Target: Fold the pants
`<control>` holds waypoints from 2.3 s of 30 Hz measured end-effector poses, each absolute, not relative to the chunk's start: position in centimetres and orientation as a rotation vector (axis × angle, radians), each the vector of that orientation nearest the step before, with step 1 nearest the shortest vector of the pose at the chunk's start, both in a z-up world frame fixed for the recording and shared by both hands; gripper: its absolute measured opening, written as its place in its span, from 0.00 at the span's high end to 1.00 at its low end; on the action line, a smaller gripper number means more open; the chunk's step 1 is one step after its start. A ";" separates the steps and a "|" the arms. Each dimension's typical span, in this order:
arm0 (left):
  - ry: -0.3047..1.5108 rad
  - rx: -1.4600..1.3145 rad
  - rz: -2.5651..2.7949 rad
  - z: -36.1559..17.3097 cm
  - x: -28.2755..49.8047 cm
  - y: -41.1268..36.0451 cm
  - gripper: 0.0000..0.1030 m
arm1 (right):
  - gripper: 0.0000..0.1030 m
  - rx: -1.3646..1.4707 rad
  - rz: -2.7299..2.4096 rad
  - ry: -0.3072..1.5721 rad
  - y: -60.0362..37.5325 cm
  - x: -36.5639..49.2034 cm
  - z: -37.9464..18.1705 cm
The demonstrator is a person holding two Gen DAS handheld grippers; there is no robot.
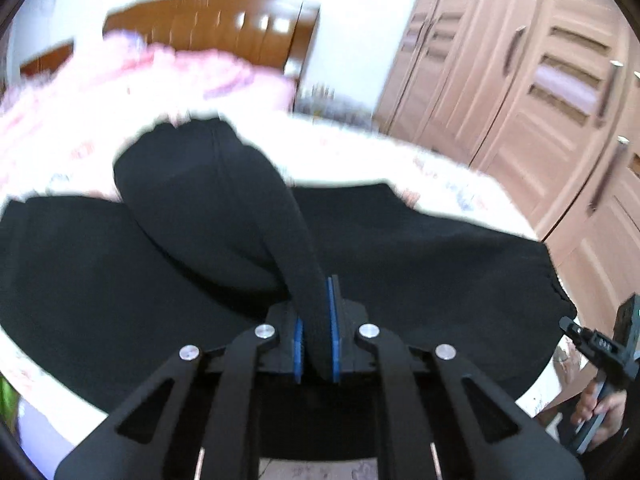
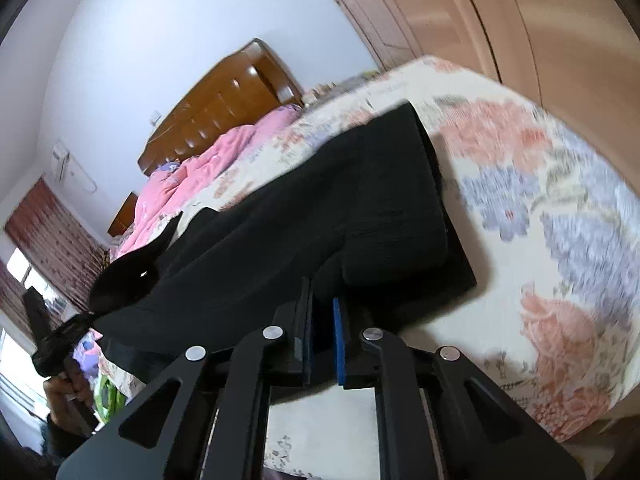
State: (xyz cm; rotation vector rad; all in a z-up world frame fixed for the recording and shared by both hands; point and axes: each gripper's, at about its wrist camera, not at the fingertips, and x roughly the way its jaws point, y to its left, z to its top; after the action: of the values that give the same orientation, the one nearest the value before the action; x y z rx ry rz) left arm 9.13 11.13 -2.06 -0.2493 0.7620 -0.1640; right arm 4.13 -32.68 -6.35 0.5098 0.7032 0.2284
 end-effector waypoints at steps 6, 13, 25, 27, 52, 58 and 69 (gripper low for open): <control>0.753 -0.185 -0.145 -2.8 4.8 11.3 0.91 | 0.91 0.525 0.245 0.788 -33.3 3.9 -8.5; 0.857 -0.176 -0.124 -7.6 5.2 10.7 0.91 | 0.93 0.511 0.231 0.751 -33.1 3.2 -7.3; 0.803 -0.216 -0.179 -5.3 4.1 11.0 0.90 | 0.94 0.527 0.184 0.730 -33.7 1.4 -6.4; 0.836 -0.184 -0.186 -6.1 4.6 10.6 0.88 | 0.94 0.555 0.163 0.767 -33.8 1.7 -7.6; 0.694 -0.039 -0.012 -1.6 7.4 10.2 0.06 | 0.23 0.013 0.186 0.818 -21.9 7.6 -3.8; 0.849 -0.015 0.080 -1.4 16.4 13.0 0.06 | 0.19 -0.044 0.165 0.873 -21.4 8.1 -6.6; 1.188 0.023 0.154 -7.5 35.4 15.0 0.35 | 0.19 -0.037 0.172 0.886 -21.5 8.1 -6.1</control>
State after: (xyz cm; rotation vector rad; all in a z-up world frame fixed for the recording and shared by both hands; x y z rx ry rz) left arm 35.35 15.04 -7.51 0.0227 1.1878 0.1538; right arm 8.10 -21.55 -6.06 -0.0366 0.8857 0.1722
